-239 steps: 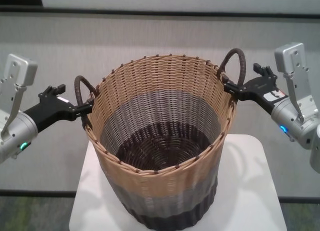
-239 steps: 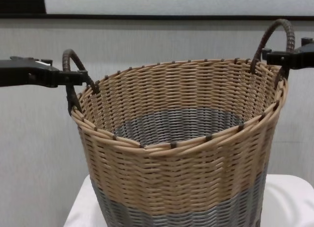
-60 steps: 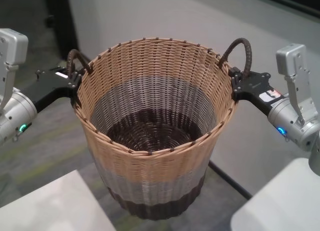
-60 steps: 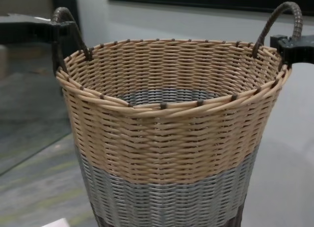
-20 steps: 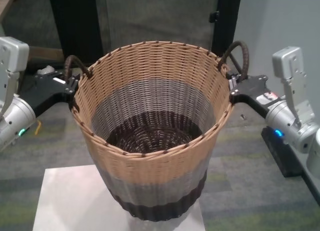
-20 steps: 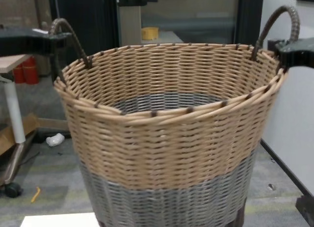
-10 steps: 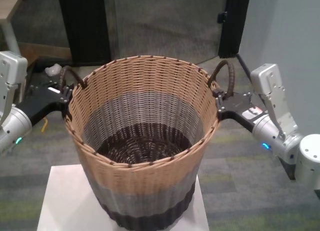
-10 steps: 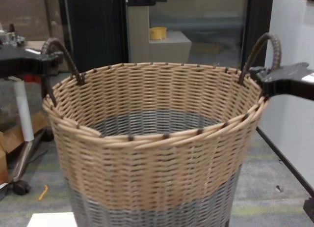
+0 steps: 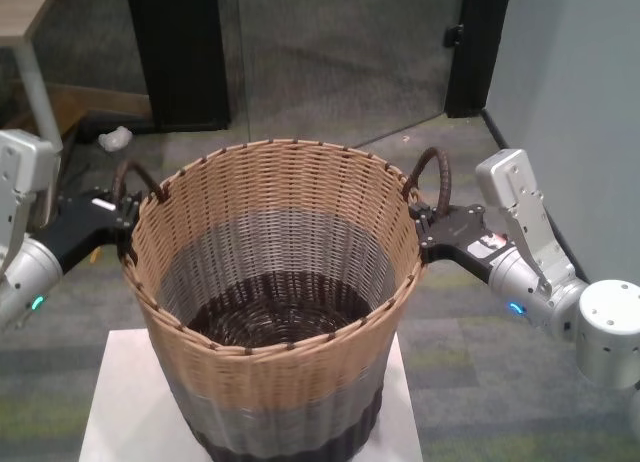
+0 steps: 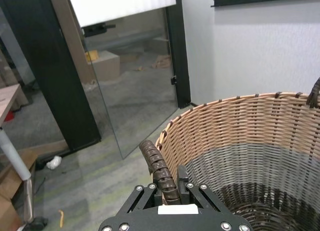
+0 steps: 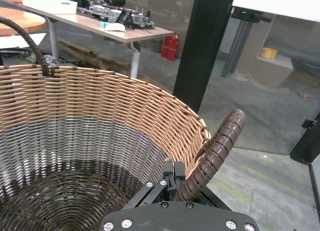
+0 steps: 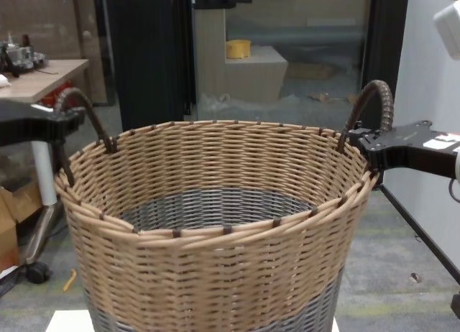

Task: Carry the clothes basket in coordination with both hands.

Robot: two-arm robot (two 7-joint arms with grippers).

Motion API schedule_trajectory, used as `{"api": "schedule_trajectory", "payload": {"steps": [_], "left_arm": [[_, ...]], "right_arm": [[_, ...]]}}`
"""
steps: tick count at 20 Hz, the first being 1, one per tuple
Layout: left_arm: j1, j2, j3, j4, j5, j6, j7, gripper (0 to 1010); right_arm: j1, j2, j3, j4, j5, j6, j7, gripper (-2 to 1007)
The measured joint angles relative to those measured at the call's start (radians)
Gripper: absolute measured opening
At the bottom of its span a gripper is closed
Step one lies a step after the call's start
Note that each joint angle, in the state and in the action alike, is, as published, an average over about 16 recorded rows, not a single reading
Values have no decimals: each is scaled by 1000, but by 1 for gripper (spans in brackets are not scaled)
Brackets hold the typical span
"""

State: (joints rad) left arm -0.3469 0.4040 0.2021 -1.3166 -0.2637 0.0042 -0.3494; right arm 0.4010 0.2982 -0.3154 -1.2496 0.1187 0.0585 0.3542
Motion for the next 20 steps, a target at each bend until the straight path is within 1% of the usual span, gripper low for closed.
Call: {"api": "schedule_trajectory", "payload": {"steps": [4,9,20], "left_arm": [[7,-7,-4,13,6,-3,2,196],[13,-17,-10,25,7,5,6,196],[14,-28,-17,36,1,20,6,196]], "right_arm": [[6,-2,-8,20,-5,0,6,21],[12,-3,-15,37,-9,0,15,21],[17,-3,-21,48,-11,2,21,21]]}}
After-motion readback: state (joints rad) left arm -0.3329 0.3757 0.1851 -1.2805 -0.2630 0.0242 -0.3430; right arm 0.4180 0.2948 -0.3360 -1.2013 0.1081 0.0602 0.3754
